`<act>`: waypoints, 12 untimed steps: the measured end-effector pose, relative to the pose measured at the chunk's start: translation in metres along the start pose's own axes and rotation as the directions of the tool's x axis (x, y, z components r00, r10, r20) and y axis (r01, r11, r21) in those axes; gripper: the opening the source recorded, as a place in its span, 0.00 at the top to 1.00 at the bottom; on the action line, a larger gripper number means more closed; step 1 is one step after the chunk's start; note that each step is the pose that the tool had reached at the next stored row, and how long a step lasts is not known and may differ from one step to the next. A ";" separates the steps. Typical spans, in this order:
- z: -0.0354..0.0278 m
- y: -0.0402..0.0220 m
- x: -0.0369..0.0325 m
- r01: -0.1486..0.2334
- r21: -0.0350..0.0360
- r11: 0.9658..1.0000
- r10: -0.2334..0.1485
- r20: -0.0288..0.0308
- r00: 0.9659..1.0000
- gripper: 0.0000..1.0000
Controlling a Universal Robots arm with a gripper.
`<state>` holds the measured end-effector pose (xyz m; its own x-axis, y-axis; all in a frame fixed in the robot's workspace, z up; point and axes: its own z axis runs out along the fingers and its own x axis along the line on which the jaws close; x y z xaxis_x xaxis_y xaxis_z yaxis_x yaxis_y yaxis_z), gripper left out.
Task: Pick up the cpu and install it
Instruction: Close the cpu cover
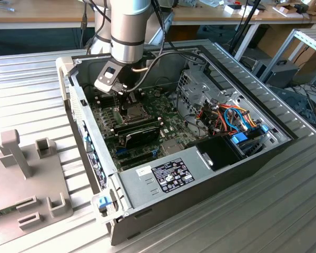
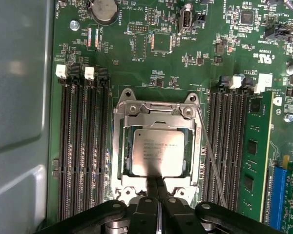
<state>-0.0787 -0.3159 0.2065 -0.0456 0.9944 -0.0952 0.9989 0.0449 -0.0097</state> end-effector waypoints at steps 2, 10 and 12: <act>0.0000 0.0000 0.0000 0.000 0.000 1.000 0.000 0.000 1.000 0.89; 0.0017 0.0000 0.0001 0.000 0.000 1.000 0.000 0.000 1.000 0.89; 0.0018 0.0000 0.0002 0.000 0.000 1.000 0.000 0.000 1.000 0.89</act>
<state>-0.0787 -0.3159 0.2047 -0.0456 0.9944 -0.0952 0.9989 0.0449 -0.0097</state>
